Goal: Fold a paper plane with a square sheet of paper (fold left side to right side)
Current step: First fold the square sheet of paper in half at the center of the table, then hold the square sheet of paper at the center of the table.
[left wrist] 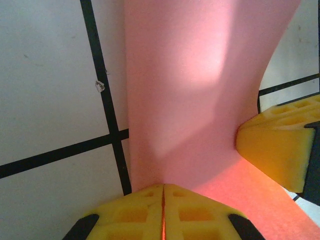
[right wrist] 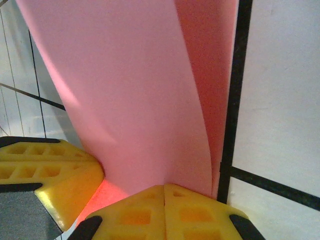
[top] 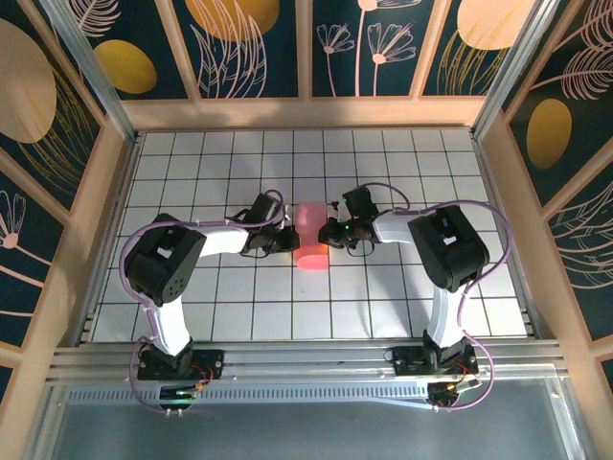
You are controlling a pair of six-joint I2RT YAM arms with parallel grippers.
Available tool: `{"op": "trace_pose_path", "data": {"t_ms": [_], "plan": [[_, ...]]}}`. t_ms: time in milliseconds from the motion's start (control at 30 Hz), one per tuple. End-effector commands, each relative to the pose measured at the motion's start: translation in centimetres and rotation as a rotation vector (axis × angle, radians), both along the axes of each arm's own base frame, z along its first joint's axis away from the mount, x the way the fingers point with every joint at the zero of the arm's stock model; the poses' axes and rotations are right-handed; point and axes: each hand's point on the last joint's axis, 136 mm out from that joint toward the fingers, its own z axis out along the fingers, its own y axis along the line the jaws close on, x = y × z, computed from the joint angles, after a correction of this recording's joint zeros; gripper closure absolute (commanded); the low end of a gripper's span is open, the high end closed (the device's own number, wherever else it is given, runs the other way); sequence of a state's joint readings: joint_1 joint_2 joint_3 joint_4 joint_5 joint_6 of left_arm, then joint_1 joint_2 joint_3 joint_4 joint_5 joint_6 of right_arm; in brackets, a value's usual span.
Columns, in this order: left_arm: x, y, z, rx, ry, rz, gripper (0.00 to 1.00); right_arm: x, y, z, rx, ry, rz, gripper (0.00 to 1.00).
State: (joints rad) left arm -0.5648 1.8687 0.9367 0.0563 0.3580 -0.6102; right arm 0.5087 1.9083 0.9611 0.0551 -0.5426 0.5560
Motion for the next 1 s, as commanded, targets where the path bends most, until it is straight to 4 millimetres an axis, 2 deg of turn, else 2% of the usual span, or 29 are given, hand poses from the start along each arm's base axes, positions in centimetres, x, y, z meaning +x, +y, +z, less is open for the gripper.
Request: {"op": "trace_pose_path", "data": {"t_ms": [0,233,367,533,667,800,967], "plan": [[-1.5,2.2,-2.6,0.087,0.061,0.041,0.93,-3.0,-2.8,-5.5,-0.186,0.132,-0.008,0.92],[-1.4,4.6,-2.3,0.072,0.063,0.093,0.94,-3.1,-2.9,-5.7,-0.188,0.134,-0.008,0.93],[-0.9,5.0,-0.8,0.058,0.02,0.094,0.96,-3.1,-2.8,-5.6,-0.185,0.132,-0.006,0.93],[-0.1,3.7,2.1,-0.024,-0.056,0.065,0.97,-3.1,-2.8,-5.5,-0.185,0.131,-0.008,0.93],[-0.2,1.2,3.8,-0.096,-0.082,-0.004,0.97,-3.2,-2.8,-5.5,-0.184,0.132,-0.008,0.93],[-0.3,-1.2,3.5,-0.117,-0.069,-0.057,0.97,-3.2,-2.8,-5.5,-0.184,0.13,-0.008,0.93],[0.0,-1.9,2.3,-0.105,-0.047,-0.06,0.97,-3.2,-2.7,-5.4,-0.182,0.129,-0.006,0.93]]}}
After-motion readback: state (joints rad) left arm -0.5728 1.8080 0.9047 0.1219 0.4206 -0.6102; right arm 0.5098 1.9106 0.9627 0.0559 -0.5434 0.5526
